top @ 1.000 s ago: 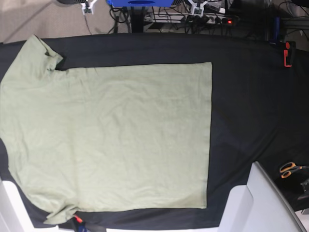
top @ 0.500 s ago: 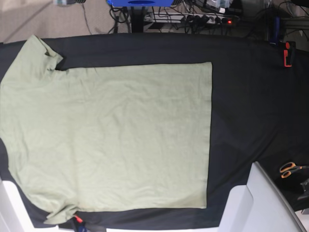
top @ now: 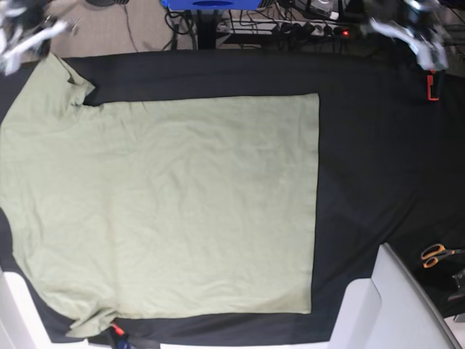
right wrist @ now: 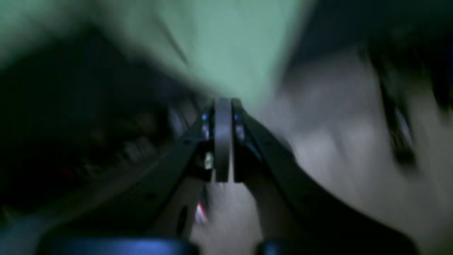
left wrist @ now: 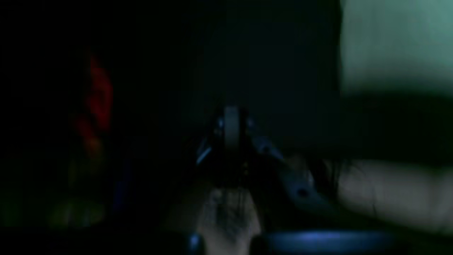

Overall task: Fold the T-shirt properly
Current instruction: 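Move right gripper to the shoulder, left gripper to the hem corner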

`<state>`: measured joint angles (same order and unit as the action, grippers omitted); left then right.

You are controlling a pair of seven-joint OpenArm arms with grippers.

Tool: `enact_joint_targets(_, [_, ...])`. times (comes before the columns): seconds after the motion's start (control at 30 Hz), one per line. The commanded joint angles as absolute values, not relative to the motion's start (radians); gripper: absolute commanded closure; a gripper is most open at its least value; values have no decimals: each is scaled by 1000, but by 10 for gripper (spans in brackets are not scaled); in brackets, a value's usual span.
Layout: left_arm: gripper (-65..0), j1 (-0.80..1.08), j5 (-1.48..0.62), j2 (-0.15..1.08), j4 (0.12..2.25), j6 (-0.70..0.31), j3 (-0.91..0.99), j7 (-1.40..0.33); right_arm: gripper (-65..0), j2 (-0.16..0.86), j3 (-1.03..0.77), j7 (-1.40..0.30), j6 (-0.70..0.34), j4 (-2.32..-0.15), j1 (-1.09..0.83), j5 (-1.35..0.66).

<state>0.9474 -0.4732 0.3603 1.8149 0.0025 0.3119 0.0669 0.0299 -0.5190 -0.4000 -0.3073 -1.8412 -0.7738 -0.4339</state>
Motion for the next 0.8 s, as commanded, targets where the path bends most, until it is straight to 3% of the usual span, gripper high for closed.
enact_joint_targets(0.0, [0,963,-476,363,1839,5,341,73,-69,36,-553,-395,-383,-1857,-765,-490])
enact_joint_targets(0.03, [0,957,-478,363,1851,5,361,73,-123,41,-584,-418,-456,-1854,-742,-539])
enact_joint_targets(0.13, [-201,931,-476,366,1854,4,383,73,-323,64,-714,-539,-664,-1831,-644,-653])
enact_joint_targets(0.2, [-201,928,-467,372,1848,-7,383,73,-446,67,-826,-608,-698,-1771,-568,-708])
enact_joint_targets(0.27, [-143,926,-473,372,1833,-67,384,73,-527,73,-935,-694,-698,-1684,-478,-716])
enact_joint_targets(0.43, [-66,924,-476,343,1819,-252,386,73,-536,173,-1058,-894,-698,-1412,-309,-693])
enact_joint_targets(0.77, [-66,885,-476,282,1765,-255,386,73,-536,203,-997,-848,-698,-1150,-237,-690])
